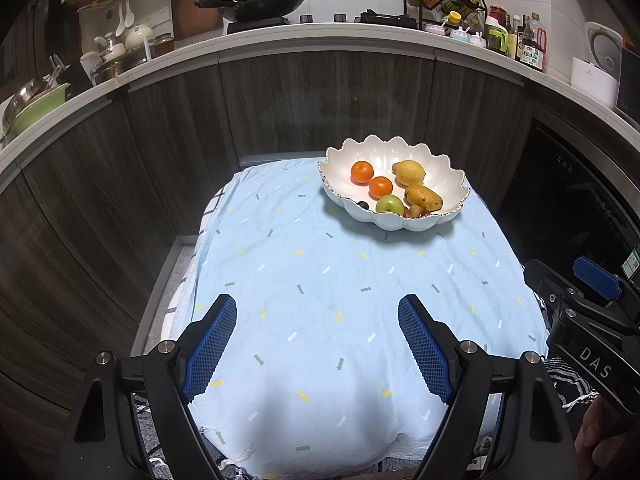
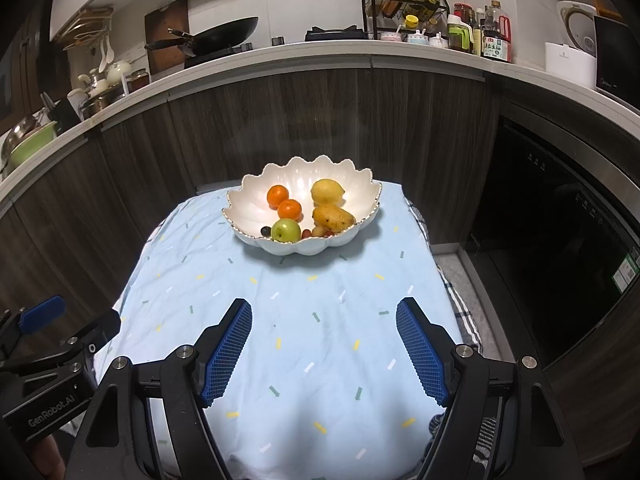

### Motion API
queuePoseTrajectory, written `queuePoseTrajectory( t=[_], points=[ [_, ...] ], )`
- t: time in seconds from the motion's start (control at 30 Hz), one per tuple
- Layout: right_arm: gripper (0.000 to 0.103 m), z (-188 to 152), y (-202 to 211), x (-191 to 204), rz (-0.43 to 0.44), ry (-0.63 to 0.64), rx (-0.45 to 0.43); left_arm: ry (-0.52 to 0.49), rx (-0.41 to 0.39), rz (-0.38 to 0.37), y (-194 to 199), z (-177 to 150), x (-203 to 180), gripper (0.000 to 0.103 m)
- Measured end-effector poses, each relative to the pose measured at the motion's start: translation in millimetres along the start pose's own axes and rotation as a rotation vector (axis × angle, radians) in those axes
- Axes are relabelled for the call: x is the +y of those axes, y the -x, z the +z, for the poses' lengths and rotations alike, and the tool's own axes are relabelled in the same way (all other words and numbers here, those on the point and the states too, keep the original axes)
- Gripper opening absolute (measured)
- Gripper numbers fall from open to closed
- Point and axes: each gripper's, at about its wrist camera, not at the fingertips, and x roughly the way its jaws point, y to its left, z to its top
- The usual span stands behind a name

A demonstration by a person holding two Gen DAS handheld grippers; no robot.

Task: Organize fruits

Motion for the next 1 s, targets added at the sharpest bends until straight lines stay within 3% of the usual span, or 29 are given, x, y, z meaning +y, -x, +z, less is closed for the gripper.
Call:
queuePoseTrajectory(
  t=[1.0],
  points=[
    [0.075,-0.3,-0.7,0.4,-0.004,-0.005,0.003,0.016,0.008,-0.005,-2.3,-1.3,1.7,0.083]
  ],
)
